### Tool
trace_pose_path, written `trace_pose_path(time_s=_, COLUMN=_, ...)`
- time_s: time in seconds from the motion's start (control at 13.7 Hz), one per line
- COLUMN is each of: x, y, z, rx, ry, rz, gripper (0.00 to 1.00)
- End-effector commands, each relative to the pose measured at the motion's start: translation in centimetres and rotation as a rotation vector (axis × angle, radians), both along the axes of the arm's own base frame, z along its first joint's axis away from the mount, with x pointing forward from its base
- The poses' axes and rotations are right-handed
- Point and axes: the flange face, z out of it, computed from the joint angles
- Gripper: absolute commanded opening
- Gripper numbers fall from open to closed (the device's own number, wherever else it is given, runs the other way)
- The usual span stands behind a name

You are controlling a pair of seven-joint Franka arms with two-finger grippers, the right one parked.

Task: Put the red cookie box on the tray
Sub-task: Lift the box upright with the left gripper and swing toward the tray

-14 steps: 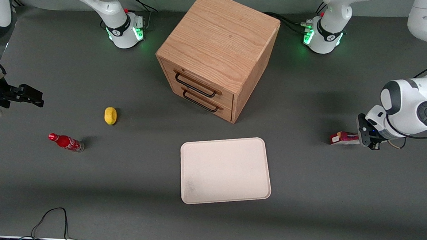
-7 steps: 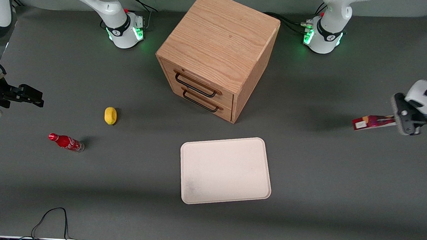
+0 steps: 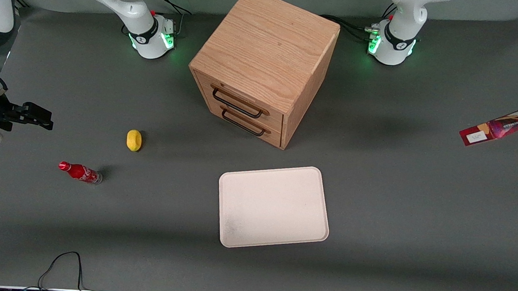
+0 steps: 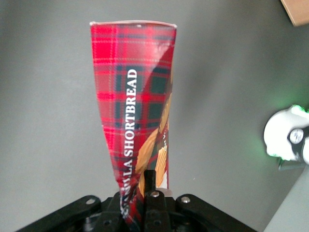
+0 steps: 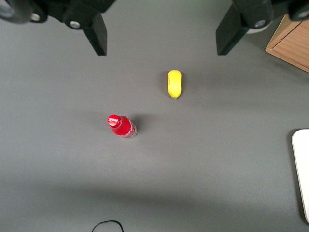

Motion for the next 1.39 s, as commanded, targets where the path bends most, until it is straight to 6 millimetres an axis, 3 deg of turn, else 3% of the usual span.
trace_pose_path(time_s=0.0, x=0.5, y=-4.1, z=1.6, rx=0.057, ry=-0.004, rz=0.228, gripper=0.0)
trace_pose_path(time_s=0.29, x=0.9, y=-11.7, z=1.2, rx=0.09, ry=-0.034, rz=0.632, gripper=0.0)
trace_pose_path(time_s=0.66, x=1.3, y=-21.6, z=-0.6, rx=0.123, ry=-0.049, rz=0.933, gripper=0.0)
trace_pose_path(time_s=0.88, x=1.5, y=-29.0, z=-2.8, rx=0.11, ry=-0.078, rz=1.137, gripper=0.0)
trace_pose_path(time_s=1.17, x=5.4, y=-35.4, z=-7.0, rx=0.022, ry=-0.123, rz=1.302, gripper=0.0)
trace_pose_path(time_s=1.31, x=7.9, y=-37.1, z=-9.5, rx=0.021, ry=-0.143, rz=1.364, gripper=0.0)
